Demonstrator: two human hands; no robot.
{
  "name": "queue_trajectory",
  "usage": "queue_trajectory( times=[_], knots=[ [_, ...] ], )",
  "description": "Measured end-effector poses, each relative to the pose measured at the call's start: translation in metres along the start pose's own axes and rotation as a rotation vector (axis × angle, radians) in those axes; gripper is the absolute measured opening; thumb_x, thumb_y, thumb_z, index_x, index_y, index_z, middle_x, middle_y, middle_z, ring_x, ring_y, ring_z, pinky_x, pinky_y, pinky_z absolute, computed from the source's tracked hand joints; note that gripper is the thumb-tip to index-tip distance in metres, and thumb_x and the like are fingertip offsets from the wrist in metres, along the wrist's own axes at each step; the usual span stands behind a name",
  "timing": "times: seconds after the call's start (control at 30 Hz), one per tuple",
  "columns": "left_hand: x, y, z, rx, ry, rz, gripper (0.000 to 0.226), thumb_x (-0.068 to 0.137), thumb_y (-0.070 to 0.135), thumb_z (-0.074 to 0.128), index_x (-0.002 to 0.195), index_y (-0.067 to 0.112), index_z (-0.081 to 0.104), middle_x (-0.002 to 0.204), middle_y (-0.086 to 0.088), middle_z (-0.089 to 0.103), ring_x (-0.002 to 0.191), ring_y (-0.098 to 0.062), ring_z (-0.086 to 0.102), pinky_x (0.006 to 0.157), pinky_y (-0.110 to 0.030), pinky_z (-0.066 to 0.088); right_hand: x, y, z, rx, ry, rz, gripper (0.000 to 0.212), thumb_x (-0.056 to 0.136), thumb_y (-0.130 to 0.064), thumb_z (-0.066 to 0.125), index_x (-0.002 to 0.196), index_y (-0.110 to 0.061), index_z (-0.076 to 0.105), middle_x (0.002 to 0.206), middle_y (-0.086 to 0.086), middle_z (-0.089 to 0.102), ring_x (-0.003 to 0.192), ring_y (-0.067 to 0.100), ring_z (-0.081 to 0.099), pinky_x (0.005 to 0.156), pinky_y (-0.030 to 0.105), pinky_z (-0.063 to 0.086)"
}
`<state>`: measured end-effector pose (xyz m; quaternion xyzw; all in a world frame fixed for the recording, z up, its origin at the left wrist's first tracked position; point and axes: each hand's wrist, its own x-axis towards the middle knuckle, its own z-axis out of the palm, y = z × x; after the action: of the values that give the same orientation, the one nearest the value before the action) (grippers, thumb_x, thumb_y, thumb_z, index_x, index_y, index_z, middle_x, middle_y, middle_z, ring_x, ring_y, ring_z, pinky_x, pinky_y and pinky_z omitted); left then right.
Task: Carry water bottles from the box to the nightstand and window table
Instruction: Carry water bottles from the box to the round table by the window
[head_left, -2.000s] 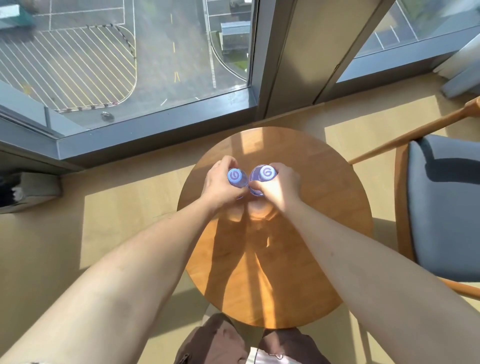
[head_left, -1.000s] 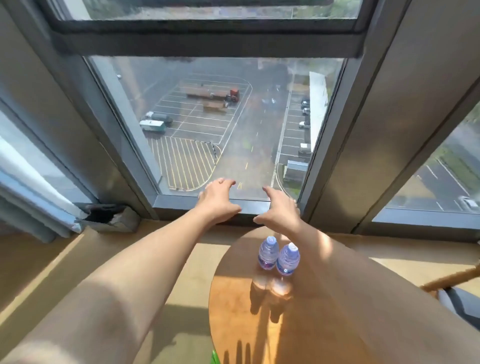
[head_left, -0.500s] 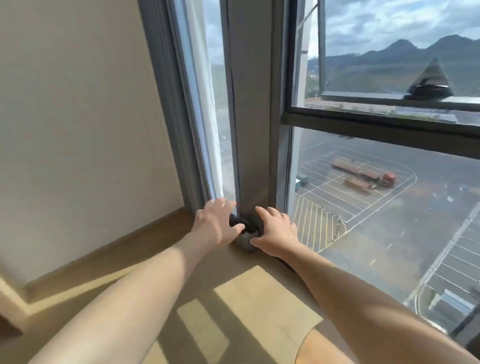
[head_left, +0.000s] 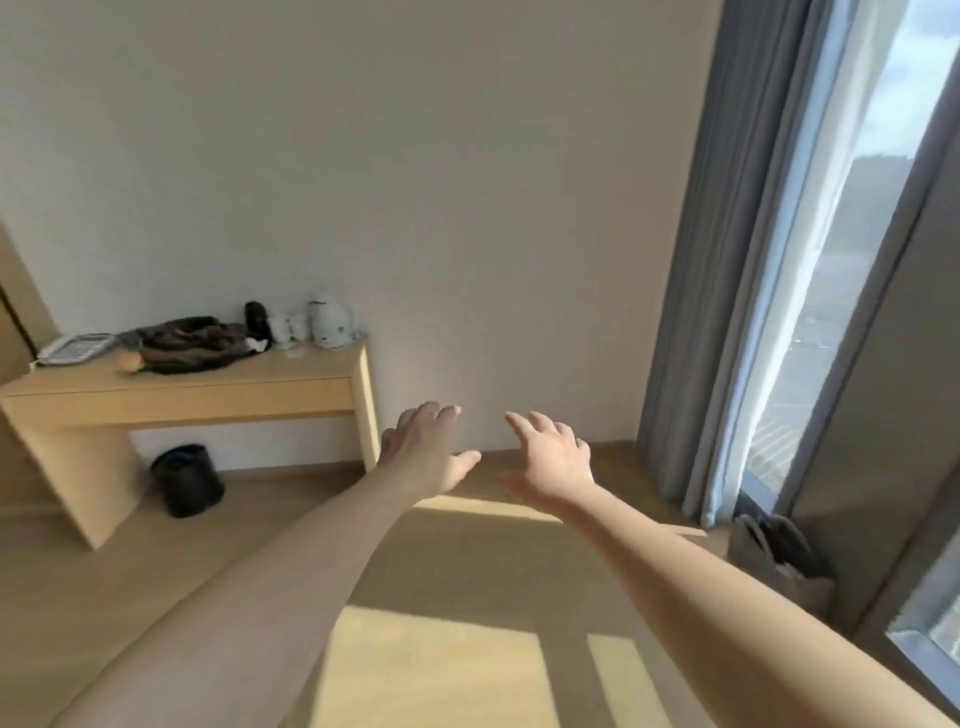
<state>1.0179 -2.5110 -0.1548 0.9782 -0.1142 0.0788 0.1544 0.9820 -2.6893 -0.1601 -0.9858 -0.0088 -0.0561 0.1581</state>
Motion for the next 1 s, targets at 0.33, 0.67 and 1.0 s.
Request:
queue_trajectory(
  times=[0.33,0.67,1.0],
  knots=[
    [-0.069,-0.284,-0.066,0.024,0.071,-0.430,0.078,0.095,0.058,0.060,0.158,0.021,0.034,0.163,-0.005,0.031,0.150,-0.030,0.023,0.119,-0.051,0.031,0.079,-0.282,0.125,0.018,-0.194,-0.427,0.089,0.086,-0.051,0.069,0.160,-0.035,0.022,0.166,0.004,0.029,0.148,0.035,0.031,0.118,0.057,0.028],
    [-0.116,-0.524,-0.136,0.176,0.186,-0.852,0.076,0.096,0.059,0.060,0.158,0.024,0.034,0.163,-0.004,0.033,0.150,-0.027,0.029,0.115,-0.047,0.037,0.151,-0.546,0.251,0.096,-0.343,-0.828,0.085,0.087,-0.045,0.069,0.159,-0.032,0.024,0.159,0.004,0.036,0.142,0.035,0.035,0.114,0.056,0.031],
    [-0.137,-0.716,-0.218,0.239,0.252,-1.142,0.076,0.092,0.061,0.063,0.155,0.028,0.038,0.162,-0.004,0.036,0.149,-0.027,0.032,0.112,-0.053,0.039,0.200,-0.794,0.327,0.142,-0.468,-1.111,0.081,0.087,-0.043,0.068,0.157,-0.032,0.030,0.158,0.002,0.039,0.143,0.034,0.036,0.114,0.058,0.033]
  ],
)
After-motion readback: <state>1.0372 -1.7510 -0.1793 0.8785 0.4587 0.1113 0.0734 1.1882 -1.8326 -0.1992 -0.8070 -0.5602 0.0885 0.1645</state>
